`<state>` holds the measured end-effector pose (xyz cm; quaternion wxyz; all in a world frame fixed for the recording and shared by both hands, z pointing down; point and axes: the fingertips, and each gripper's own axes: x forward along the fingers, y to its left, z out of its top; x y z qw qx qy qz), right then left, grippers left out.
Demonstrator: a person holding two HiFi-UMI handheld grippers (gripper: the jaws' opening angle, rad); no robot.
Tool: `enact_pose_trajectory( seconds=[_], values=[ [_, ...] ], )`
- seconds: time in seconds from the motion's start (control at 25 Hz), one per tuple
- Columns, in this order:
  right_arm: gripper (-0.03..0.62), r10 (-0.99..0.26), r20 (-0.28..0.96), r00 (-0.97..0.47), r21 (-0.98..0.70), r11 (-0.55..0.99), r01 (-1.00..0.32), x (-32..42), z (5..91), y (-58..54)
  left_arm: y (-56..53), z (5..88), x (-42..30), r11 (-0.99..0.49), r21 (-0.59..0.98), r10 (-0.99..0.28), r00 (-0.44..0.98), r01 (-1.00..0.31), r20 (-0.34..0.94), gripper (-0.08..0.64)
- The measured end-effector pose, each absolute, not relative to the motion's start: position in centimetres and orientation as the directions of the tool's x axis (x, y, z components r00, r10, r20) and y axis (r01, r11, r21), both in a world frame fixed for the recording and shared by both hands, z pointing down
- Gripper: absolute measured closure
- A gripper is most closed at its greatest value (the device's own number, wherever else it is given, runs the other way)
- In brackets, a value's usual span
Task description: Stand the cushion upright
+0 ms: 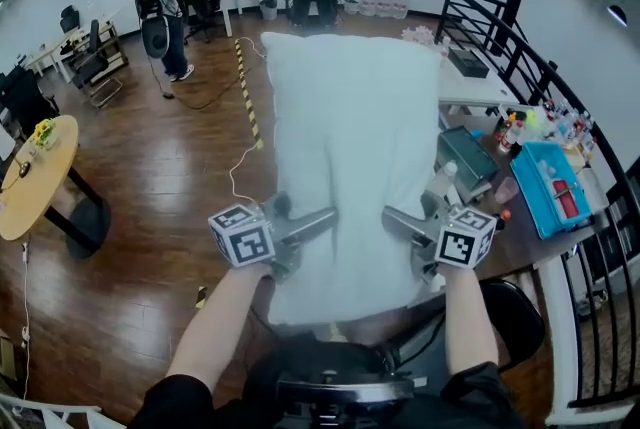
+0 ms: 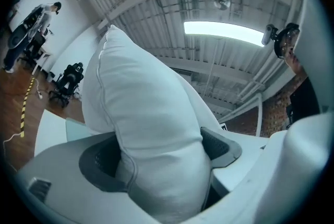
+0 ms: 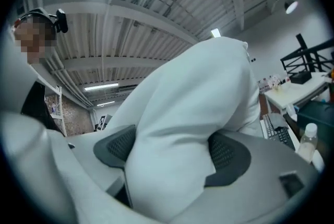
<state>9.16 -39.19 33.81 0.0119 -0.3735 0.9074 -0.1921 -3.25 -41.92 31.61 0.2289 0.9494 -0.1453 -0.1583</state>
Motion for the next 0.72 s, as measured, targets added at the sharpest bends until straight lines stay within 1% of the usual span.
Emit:
enact_pose_trajectory(
  seconds=[0.16, 0.32, 0.48, 0.72],
  values=[
    [0.186, -0.723, 0.066, -0.687, -0.283, 0.647, -0.708, 4.6, 31.1, -36.5, -39.6, 28.7, -7.7, -0.913, 0.380, -0.267, 0.921, -0.148, -0.283, 0.135],
    [0.186, -0.772, 0.029, -0.635, -0.249, 0.609, -0.753, 1.3, 30.5, -33.1, -36.9, 27.8, -10.5, -0.944, 0.324, -0.167, 0.944, -0.069, -0.285, 0.141],
    [0.184, -0.825, 0.031, -0.564, -0.243, 0.542, -0.805, 0.9, 30.8, -30.2, -34.9, 28.2, -10.3, -0.951, 0.309, -0.064, 0.959, 0.025, -0.276, 0.141],
    [0.186, -0.915, 0.065, -0.399, -0.248, 0.373, -0.894, 1.9, 30.9, -25.8, -32.4, 28.3, -8.1, -0.923, 0.322, 0.117, 0.950, 0.211, -0.289, 0.141]
  ],
)
